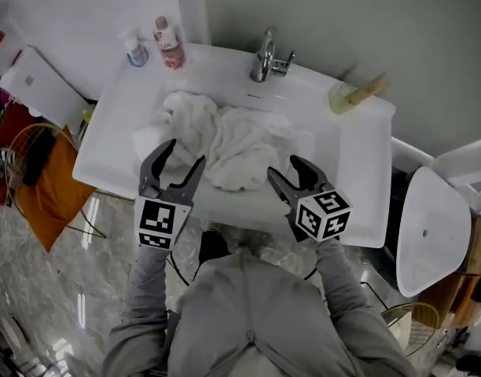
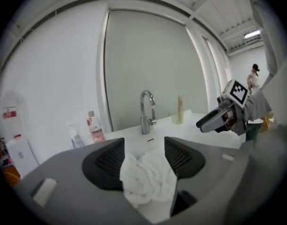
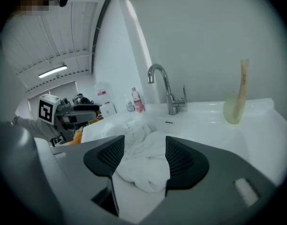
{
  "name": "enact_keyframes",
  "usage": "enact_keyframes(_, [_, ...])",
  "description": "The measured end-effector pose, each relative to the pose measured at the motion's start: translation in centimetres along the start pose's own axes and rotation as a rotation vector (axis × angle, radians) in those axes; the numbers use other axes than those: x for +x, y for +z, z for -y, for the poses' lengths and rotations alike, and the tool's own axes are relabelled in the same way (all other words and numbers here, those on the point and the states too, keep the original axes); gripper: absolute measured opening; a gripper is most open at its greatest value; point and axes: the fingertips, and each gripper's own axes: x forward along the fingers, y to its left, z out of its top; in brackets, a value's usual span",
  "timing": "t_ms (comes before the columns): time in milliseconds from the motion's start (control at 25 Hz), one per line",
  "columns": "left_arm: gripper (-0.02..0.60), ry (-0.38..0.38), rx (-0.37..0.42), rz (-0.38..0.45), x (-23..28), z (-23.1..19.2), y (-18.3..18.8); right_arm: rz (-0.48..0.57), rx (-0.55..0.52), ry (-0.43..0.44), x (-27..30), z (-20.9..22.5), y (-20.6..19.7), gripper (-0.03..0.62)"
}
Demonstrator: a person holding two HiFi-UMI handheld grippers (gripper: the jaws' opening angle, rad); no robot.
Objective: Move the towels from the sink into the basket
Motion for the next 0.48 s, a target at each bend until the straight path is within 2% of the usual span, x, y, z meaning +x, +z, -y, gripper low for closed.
enact_keyframes(160, [0.291, -0.225, 0.001, -0.115, 7.5, 0.5, -2.7, -0.133, 0.035, -0.124, 2.9, 2.4, -3.2, 0.259])
enact_keyframes(240, [0.291, -0.314, 0.016, -0.177, 11.0, 0.9, -4.4, -0.189, 0.060, -0.182, 4.2, 3.8, -4.9, 0.259])
enact_keyframes(400, [0.291, -0.438, 0.062, -0.242, 16.0, 2.4, -6.8, -0.303, 0.109, -0.238, 6.0, 5.1, -8.3, 0.262])
enact_keyframes(480, [0.291, -0.470, 0.072, -0.269, 18.1, 3.0, -8.2, -0.343, 0.125, -0.256, 6.8, 5.7, -9.7, 0.265])
